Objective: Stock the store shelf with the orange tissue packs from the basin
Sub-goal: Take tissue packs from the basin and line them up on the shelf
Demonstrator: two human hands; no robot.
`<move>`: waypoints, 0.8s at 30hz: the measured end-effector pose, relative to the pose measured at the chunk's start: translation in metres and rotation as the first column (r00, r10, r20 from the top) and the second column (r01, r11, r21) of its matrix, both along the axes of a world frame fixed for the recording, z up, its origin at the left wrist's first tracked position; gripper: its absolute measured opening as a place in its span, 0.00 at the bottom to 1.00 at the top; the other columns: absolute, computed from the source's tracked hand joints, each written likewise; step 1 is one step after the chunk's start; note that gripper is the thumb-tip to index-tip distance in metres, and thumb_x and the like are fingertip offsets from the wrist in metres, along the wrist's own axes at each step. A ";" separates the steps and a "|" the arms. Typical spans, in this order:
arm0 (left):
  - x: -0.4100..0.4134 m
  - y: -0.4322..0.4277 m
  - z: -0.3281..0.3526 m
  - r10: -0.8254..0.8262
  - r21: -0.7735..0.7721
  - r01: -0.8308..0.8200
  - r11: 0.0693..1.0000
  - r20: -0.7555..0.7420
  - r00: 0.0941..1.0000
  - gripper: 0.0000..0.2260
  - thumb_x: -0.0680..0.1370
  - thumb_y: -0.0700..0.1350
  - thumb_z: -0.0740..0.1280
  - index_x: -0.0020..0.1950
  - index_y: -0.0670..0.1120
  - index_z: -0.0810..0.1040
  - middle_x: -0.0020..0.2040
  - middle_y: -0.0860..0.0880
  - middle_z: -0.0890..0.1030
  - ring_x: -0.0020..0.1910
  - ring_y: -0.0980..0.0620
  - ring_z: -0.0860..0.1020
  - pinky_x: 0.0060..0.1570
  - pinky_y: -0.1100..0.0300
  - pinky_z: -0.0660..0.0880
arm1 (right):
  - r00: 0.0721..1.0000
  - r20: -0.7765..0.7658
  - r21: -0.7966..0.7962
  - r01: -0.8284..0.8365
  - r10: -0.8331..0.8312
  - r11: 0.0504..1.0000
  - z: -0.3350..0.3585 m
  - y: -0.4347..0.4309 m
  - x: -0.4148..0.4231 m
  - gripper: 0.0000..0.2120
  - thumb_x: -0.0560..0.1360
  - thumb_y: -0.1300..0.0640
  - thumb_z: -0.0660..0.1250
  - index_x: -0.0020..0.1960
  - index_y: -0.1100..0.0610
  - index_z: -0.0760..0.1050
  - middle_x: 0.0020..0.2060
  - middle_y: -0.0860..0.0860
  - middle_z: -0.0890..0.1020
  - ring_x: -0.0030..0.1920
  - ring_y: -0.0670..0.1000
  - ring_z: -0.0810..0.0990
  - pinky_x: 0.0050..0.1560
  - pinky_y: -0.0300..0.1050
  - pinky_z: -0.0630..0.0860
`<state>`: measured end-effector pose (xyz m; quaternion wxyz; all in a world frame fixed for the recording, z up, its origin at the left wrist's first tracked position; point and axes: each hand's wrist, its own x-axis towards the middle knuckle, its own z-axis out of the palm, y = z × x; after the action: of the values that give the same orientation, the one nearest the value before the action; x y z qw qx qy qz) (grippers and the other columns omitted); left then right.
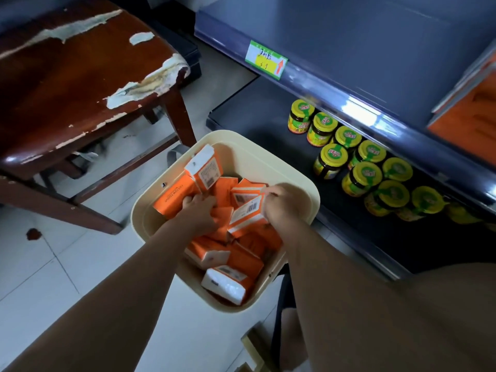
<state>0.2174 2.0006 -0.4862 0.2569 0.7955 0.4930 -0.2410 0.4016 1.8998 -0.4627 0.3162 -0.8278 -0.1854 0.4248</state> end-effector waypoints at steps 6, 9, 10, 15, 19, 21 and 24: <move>0.006 -0.008 0.013 0.006 0.027 -0.008 1.000 0.046 0.999 0.26 0.72 0.55 0.77 0.66 0.55 0.73 0.69 0.46 0.70 0.68 0.41 0.71 0.68 0.45 0.70 | 0.992 -0.072 -0.062 -0.112 0.107 0.992 0.013 -0.010 0.003 0.32 0.63 0.64 0.70 0.66 0.47 0.79 0.61 0.54 0.81 0.57 0.60 0.81 0.59 0.50 0.81; 0.001 -0.002 0.009 0.081 0.022 -0.082 0.996 0.061 0.995 0.31 0.65 0.58 0.81 0.65 0.51 0.77 0.68 0.44 0.72 0.65 0.43 0.74 0.63 0.49 0.74 | 0.981 -0.086 -0.053 -0.179 0.174 0.982 0.012 -0.016 0.002 0.30 0.69 0.62 0.74 0.69 0.47 0.77 0.62 0.55 0.80 0.57 0.57 0.82 0.62 0.51 0.79; -0.003 -0.002 0.007 0.088 0.012 -0.089 0.996 0.057 0.995 0.31 0.65 0.58 0.81 0.64 0.50 0.79 0.67 0.45 0.73 0.64 0.44 0.74 0.63 0.50 0.74 | 0.977 -0.067 -0.057 -0.205 0.201 0.977 0.011 -0.018 0.002 0.29 0.69 0.60 0.76 0.69 0.48 0.77 0.61 0.55 0.81 0.55 0.57 0.83 0.61 0.52 0.80; -0.013 -0.007 0.010 0.204 -0.038 -0.201 0.979 0.243 0.948 0.20 0.67 0.45 0.82 0.55 0.46 0.79 0.58 0.45 0.78 0.58 0.45 0.76 0.54 0.53 0.75 | 0.954 0.066 -0.116 -0.284 0.293 0.952 0.018 -0.011 0.010 0.25 0.69 0.44 0.79 0.61 0.55 0.79 0.50 0.51 0.81 0.50 0.53 0.80 0.47 0.43 0.73; -0.016 -0.004 0.022 0.344 -0.128 -0.320 0.939 0.413 0.843 0.16 0.72 0.46 0.78 0.56 0.51 0.78 0.53 0.47 0.80 0.54 0.45 0.80 0.48 0.54 0.78 | 0.995 -0.004 -0.065 -0.097 0.097 0.993 0.031 -0.007 0.012 0.28 0.68 0.42 0.78 0.61 0.54 0.74 0.41 0.53 0.84 0.41 0.55 0.86 0.51 0.53 0.84; -0.015 -0.003 0.033 0.403 -0.136 -0.387 0.912 0.472 0.784 0.15 0.73 0.47 0.78 0.58 0.53 0.80 0.54 0.47 0.81 0.53 0.47 0.80 0.51 0.51 0.80 | 1.000 -0.015 0.010 -0.023 0.023 1.000 0.031 -0.006 0.015 0.30 0.63 0.41 0.78 0.59 0.54 0.77 0.43 0.53 0.85 0.42 0.55 0.87 0.48 0.56 0.85; -0.015 -0.003 0.054 0.510 -0.211 -0.478 0.852 0.541 0.669 0.15 0.73 0.50 0.78 0.58 0.55 0.82 0.53 0.50 0.84 0.51 0.48 0.83 0.50 0.50 0.83 | 0.972 -0.203 0.145 0.147 -0.116 0.978 0.043 -0.006 0.018 0.23 0.70 0.49 0.78 0.62 0.53 0.77 0.55 0.56 0.83 0.52 0.57 0.84 0.45 0.53 0.85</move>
<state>0.2026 1.9975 -0.4320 0.4701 0.6598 0.5810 0.0784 0.4201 1.8934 -0.4201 0.4252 -0.7653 -0.1315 0.4651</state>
